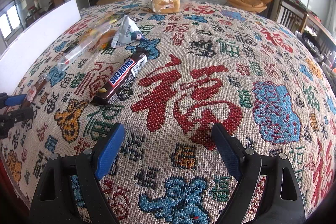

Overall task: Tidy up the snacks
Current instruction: 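Close the right tool on the Snickers bar and lift it, then carry the chocolate stick and Snickers bar into the white box and release both, then return both tools over the table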

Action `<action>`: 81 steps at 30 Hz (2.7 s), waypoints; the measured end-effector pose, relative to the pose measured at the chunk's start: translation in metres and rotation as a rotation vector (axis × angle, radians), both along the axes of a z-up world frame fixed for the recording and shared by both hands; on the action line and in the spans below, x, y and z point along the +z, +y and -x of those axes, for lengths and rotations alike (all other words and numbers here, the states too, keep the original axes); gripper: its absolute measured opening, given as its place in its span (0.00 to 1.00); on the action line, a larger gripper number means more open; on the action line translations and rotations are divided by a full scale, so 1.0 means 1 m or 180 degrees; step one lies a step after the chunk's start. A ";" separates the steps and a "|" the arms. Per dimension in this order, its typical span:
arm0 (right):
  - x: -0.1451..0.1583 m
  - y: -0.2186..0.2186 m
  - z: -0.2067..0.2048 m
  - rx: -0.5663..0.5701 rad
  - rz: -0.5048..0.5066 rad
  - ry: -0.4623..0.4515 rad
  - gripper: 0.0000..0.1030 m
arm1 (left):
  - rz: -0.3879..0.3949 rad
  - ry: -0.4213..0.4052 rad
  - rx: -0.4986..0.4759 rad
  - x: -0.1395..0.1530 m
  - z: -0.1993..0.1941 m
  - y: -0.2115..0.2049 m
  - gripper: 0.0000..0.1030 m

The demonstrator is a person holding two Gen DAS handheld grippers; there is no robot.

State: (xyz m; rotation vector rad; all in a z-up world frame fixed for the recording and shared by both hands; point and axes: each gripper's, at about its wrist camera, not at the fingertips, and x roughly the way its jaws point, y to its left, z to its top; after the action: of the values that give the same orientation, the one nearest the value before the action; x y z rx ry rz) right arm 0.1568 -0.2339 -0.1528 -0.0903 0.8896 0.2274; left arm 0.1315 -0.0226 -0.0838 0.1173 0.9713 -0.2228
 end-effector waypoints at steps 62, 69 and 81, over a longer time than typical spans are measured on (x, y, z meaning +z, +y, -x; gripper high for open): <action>0.038 0.055 -0.023 -0.0398 0.0204 -0.0069 0.70 | 0.1105 -0.0403 0.0357 0.097 0.020 0.079 0.98; 0.015 0.009 -0.027 -0.0640 0.0114 -0.0028 0.75 | 0.0456 -0.0153 0.0453 0.020 -0.017 0.047 0.97; 0.006 0.001 -0.035 -0.0725 0.0050 0.0027 0.84 | 0.0076 -0.0110 0.0708 -0.011 -0.064 0.062 0.97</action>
State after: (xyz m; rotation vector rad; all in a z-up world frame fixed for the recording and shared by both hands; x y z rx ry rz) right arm 0.1921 -0.2331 -0.1464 -0.0020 0.9022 0.0083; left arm 0.1952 0.0399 -0.0953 -0.0093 0.9389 -0.0277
